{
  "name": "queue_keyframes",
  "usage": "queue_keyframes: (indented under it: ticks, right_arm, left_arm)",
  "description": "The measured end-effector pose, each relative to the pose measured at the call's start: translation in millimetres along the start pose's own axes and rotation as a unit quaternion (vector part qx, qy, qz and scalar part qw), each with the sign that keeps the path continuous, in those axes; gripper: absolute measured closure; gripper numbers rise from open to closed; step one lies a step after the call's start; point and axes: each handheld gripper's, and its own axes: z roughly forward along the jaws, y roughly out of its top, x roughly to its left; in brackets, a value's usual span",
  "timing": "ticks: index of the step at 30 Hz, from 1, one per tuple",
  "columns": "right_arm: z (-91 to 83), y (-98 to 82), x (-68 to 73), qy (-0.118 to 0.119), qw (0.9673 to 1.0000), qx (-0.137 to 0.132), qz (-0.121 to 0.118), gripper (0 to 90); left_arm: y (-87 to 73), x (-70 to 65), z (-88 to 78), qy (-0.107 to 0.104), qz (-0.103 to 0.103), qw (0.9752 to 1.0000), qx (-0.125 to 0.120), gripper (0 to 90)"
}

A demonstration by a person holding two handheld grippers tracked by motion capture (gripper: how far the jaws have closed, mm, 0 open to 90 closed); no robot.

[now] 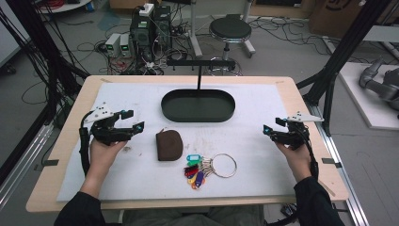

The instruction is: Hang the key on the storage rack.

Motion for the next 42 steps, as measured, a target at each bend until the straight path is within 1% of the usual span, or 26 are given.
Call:
queue_keyframes:
  ticks: [2, 6, 10, 13, 16, 23, 24, 29, 31, 34, 36, 40, 42]
  right_arm:
    - [-0.5, -0.2, -0.2, 0.001, 1.0, 0.002, 0.002, 32.8]
    - [0.2, -0.6, -2.5, 0.001, 1.0, -0.002, 0.004, 32.8]
    - [3.0, -1.1, -5.2, 0.002, 1.0, -0.001, 0.008, 32.8]
    - [3.8, -1.4, -6.8, 0.004, 0.9999, 0.0, 0.011, 32.8]
    - [2.2, -1.5, -7.2, 0.003, 0.9999, -0.001, 0.014, 32.8]
    - [-1.4, -1.5, -6.7, -0.001, 1.0, -0.002, 0.008, 32.9]
    - [-1.8, -1.4, -6.1, -0.001, 1.0, -0.002, 0.008, 32.9]
    - [-2.3, -1.1, -4.6, 0.0, 1.0, -0.003, 0.004, 34.2]
    - [-1.8, -1.2, -4.7, 0.001, 1.0, -0.003, 0.005, 34.2]
    - [-1.5, -1.4, -5.4, 0.001, 1.0, -0.002, 0.006, 34.2]
    - [-1.9, -1.4, -5.3, 0.001, 1.0, -0.002, 0.007, 34.2]
    - [-3.3, -2.3, -5.8, -0.001, 1.0, -0.002, 0.004, 34.3]
    - [-3.8, -2.8, -6.6, -0.001, 1.0, -0.001, 0.005, 34.3]
  left_arm:
    - [0.4, -0.5, -0.8, -0.001, 0.002, 1.0, 0.0, 28.6]
    - [0.4, -0.6, -1.4, -0.005, -0.002, 1.0, 0.003, 28.6]
    - [0.3, -0.2, -0.9, -0.006, -0.003, 1.0, 0.001, 28.6]
    - [-0.2, -0.2, 1.1, -0.011, -0.004, 0.9999, 0.004, 28.7]
    - [0.2, -1.7, 2.7, -0.014, -0.002, 0.9999, 0.005, 28.6]
    - [1.6, -7.0, 6.0, -0.022, 0.008, 0.9997, 0.011, 30.5]
    - [2.2, -9.1, 7.6, -0.028, 0.009, 0.9995, 0.011, 30.5]
    - [4.2, -16.6, 13.4, -0.044, 0.014, 0.9988, 0.013, 33.0]
    - [5.9, -21.1, 17.4, -0.055, 0.014, 0.9983, 0.014, 34.5]
    - [11.9, -30.7, 26.7, -0.076, 0.014, 0.9967, 0.025, 35.9]
    - [16.2, -38.6, 34.0, -0.092, 0.019, 0.9951, 0.03, 38.0]
    - [23.9, -57.4, 51.1, -0.113, 0.036, 0.992, 0.044, 40.3]
    - [26.7, -65.6, 59.9, -0.124, 0.041, 0.9903, 0.049, 40.9]
